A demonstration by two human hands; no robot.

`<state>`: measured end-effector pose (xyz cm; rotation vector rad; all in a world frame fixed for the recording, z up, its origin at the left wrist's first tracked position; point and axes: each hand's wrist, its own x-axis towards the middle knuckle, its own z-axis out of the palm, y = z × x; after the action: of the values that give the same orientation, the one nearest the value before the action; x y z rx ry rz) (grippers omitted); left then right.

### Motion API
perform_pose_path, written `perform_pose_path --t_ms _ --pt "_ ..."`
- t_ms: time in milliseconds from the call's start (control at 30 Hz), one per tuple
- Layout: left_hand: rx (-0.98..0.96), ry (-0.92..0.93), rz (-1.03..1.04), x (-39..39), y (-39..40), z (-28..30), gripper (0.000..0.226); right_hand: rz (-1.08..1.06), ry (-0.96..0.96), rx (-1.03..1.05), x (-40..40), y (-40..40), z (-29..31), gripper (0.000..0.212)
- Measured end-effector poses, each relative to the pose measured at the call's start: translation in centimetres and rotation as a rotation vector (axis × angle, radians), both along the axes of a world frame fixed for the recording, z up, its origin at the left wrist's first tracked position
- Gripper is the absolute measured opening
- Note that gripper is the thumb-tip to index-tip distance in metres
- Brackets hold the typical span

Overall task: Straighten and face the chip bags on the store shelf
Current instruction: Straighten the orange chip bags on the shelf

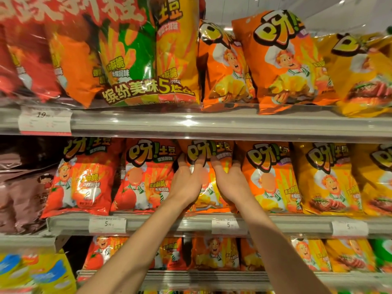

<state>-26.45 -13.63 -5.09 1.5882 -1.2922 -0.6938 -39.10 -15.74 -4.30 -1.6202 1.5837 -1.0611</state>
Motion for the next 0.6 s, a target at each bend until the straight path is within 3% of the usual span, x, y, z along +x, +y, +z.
perform_pose_path --t_ms 233,433,600 --pt "-0.156 0.091 0.021 -0.3 0.0 -0.7 0.072 -0.082 0.058 -0.046 0.6 0.0 -0.3 0.083" --pt "-0.261 0.046 0.028 -0.3 -0.4 -1.1 0.054 0.084 0.017 -0.235 -0.8 0.5 -1.0 0.065" --pt "-0.273 -0.045 -0.021 0.2 -0.9 -0.9 0.048 0.132 0.005 -0.259 -0.6 0.4 -1.7 0.054"
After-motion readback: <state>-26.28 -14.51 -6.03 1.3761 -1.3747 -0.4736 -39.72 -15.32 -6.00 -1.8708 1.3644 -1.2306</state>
